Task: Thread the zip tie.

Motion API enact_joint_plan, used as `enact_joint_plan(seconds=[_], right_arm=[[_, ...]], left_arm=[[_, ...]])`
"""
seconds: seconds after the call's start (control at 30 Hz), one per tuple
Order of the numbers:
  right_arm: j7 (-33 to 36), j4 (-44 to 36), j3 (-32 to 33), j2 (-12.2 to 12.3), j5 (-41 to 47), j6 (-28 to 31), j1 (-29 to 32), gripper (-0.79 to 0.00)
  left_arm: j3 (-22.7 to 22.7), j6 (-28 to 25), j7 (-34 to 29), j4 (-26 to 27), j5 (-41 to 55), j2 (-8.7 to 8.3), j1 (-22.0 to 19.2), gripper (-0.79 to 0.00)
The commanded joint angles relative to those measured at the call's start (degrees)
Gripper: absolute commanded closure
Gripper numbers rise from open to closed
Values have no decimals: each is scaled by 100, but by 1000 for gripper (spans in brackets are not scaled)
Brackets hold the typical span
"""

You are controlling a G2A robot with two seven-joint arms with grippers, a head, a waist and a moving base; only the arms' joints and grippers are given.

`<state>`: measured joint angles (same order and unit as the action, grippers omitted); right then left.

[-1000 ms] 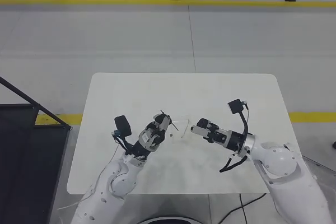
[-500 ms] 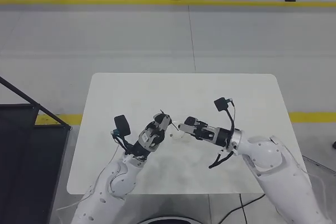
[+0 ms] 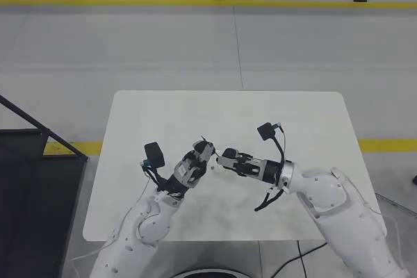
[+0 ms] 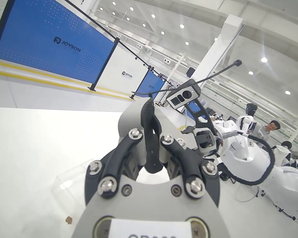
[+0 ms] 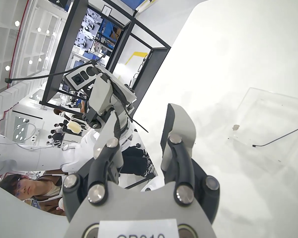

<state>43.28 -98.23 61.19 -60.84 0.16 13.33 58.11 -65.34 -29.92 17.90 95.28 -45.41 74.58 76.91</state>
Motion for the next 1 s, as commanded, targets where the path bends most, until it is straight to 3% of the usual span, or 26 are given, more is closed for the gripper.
enact_joint_plan(seconds=[0.0,0.2,0.37,0.57,0.73,0.8,0.9,0.97], right_arm=[[3,-3,-5,-6,-8,-2,-2,-332],[11,4,6,-18,-10,32,6,-311],[38,7,18,-25,-23,47,11,-163],[52,10,33,-34,-20,27,16,-142],[55,5,48,-41,-37,35,23,0],[60,2,54,-44,-38,34,25,0],[65,-6,66,-47,-31,32,31,-154],[70,-11,75,-49,-29,31,36,-169]], left_arm=[[7,13,-11,-16,16,8,-17,0],[40,39,-13,-44,-8,29,-38,0],[52,63,-14,-67,-31,44,-56,0],[51,56,-11,-104,-24,59,-82,0],[47,49,-11,-118,-25,71,-90,0],[41,45,-15,-121,-25,74,-92,0],[33,39,-22,-122,-26,79,-91,0],[30,32,-28,-121,-26,82,-89,0]])
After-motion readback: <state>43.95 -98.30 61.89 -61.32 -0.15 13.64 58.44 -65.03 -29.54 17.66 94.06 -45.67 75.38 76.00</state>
